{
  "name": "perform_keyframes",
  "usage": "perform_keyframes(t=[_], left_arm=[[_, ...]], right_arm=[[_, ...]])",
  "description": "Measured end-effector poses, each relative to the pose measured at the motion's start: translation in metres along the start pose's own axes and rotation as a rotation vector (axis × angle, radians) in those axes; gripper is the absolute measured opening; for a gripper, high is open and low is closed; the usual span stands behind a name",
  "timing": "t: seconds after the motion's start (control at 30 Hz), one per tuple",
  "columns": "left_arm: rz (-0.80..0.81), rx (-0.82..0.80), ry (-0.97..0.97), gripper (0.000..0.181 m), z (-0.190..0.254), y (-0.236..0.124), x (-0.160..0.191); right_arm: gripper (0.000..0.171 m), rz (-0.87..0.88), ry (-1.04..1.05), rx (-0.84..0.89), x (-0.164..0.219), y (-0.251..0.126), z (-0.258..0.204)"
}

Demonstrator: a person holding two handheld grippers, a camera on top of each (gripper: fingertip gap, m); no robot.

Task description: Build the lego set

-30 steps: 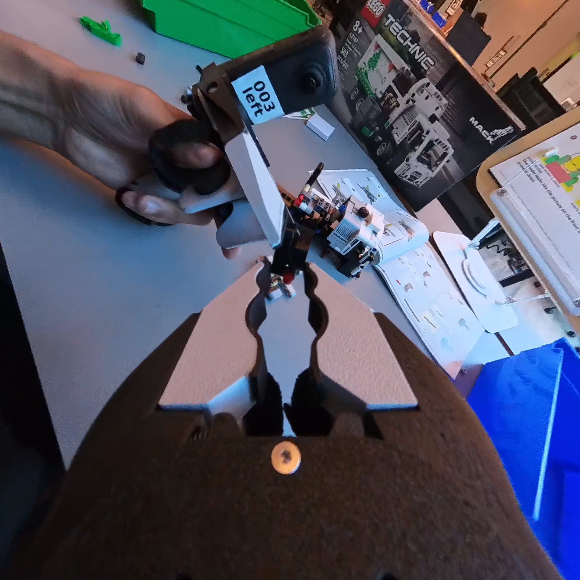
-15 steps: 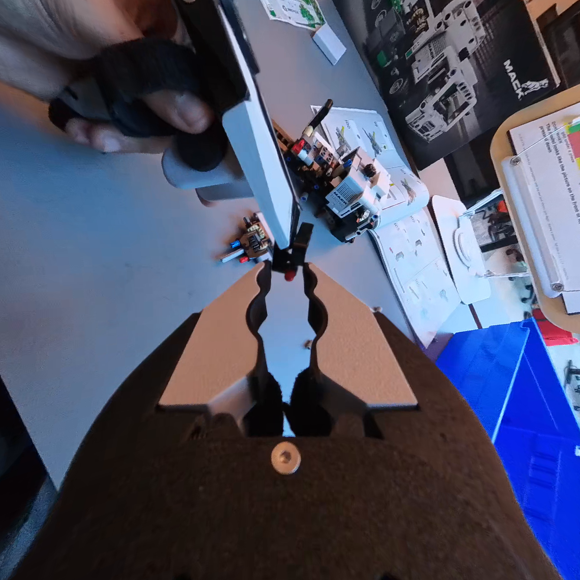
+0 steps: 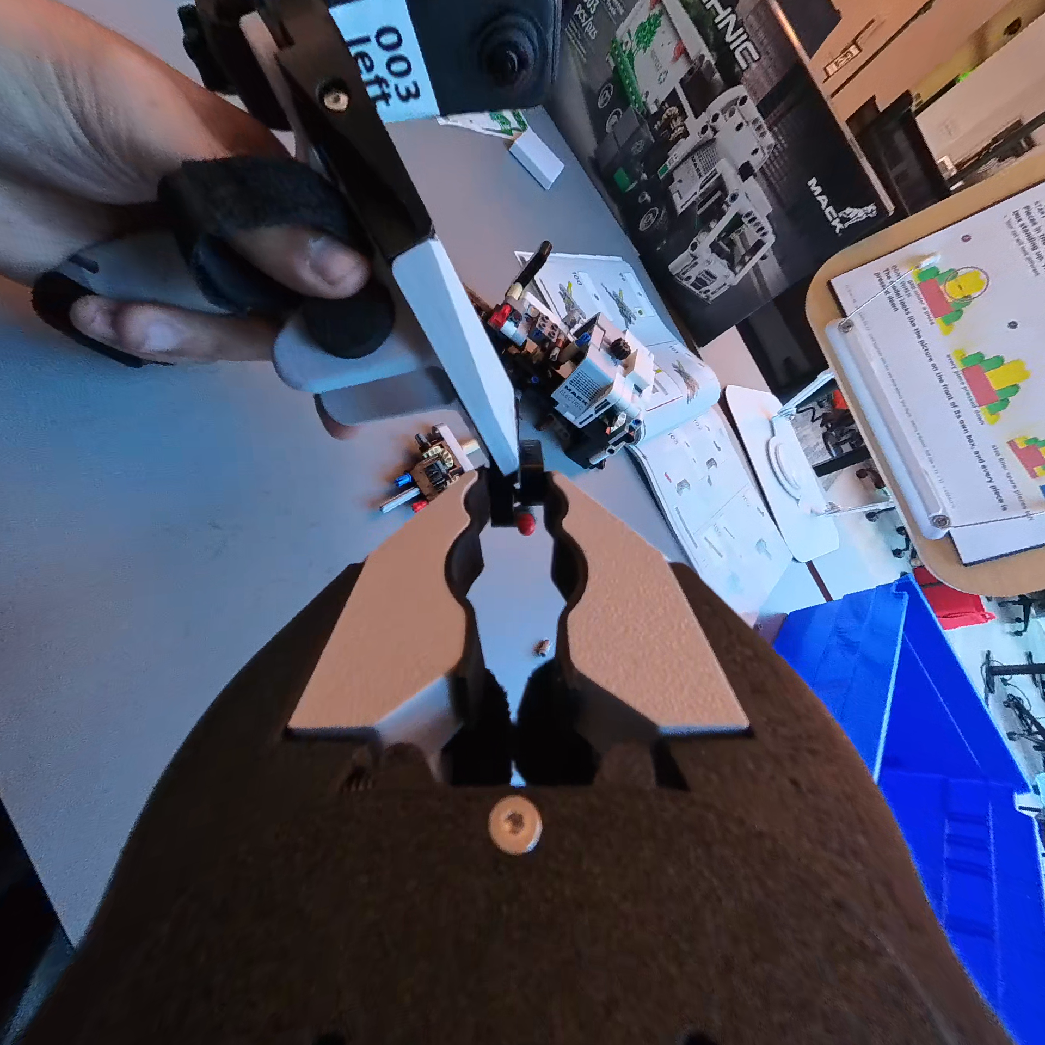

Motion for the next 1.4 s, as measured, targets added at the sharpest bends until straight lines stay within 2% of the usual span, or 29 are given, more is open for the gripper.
perform_keyframes(t=[0.1,0.37,0.47,0.8,0.97,1.13,1.27,1.33,1.4], left_arm=[[0.001,0.0,-0.002,0.012,0.001,0.001,0.0],[0.024,0.004,-0.034,0.012,-0.001,0.0,-0.003],[0.041,0.023,-0.039,0.011,0.001,-0.002,-0.005],[0.035,0.053,-0.02,0.011,0.011,0.001,-0.006],[0.037,0.036,-0.014,0.011,0.01,0.002,-0.002],[0.012,0.022,-0.005,0.011,0.008,0.003,-0.005],[-0.11,0.023,0.035,0.011,0.014,0.003,-0.011],[-0.183,0.032,0.072,0.011,0.021,0.005,-0.013],[-0.294,0.015,0.154,0.011,0.024,0.008,-0.013]], right_arm=[[0.016,0.001,-0.026,0.018,0.0,-0.001,0.001],[0.016,0.013,0.119,-0.029,0.001,0.003,0.002],[0.026,0.013,0.171,-0.032,0.002,0.002,0.005],[0.016,0.049,0.01,0.054,-0.004,-0.003,0.005],[0.015,0.012,-0.005,0.028,0.001,-0.005,0.002],[0.016,0.029,0.181,-0.015,0.0,-0.003,0.004],[0.027,0.075,0.319,-0.129,0.001,-0.014,0.003],[0.027,0.093,0.397,-0.167,0.008,-0.02,0.008],[0.027,0.111,0.487,-0.298,0.014,-0.028,0.003]])
Point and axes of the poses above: each gripper's, where its closed fingertips meet, y out along the fingers, x out of its underside, z = x × y across the jaws, the point moved 2 cm from there along -y, back along the fingers, and after that the axes turned 11 degrees about x, right-handed, at the moved point
